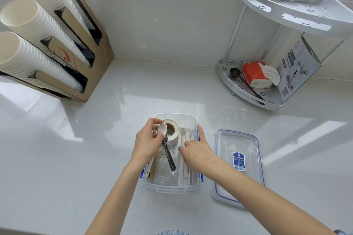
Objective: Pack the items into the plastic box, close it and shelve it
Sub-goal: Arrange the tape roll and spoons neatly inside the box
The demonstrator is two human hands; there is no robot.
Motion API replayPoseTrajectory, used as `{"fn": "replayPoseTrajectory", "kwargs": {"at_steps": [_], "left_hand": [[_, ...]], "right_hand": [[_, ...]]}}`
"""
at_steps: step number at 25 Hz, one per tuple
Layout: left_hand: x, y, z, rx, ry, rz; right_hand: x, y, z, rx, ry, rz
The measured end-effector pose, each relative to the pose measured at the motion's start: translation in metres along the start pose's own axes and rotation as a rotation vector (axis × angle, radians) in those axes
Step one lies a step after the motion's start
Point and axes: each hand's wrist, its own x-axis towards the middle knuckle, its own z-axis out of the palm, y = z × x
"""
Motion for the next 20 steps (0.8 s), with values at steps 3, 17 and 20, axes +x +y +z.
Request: {"fn": "replayPoseTrajectory", "kwargs": {"at_steps": [3,17,20], "left_hand": [[0.000,0.003,0.003,-0.009,-0.012,0.008],[-0.006,0.006,0.039,0.018,-0.095,0.013],[-0.010,0.000,0.042,0.126,-0.115,0.031]], "right_hand": [[-0.003,0.006,-0.002,0.286,0.139,0.018],[-0.018,0.019,-0.007,1.185,0.218,0.349],[-0.019,0.017,-0.006,1.117,0.212,0.397]]}}
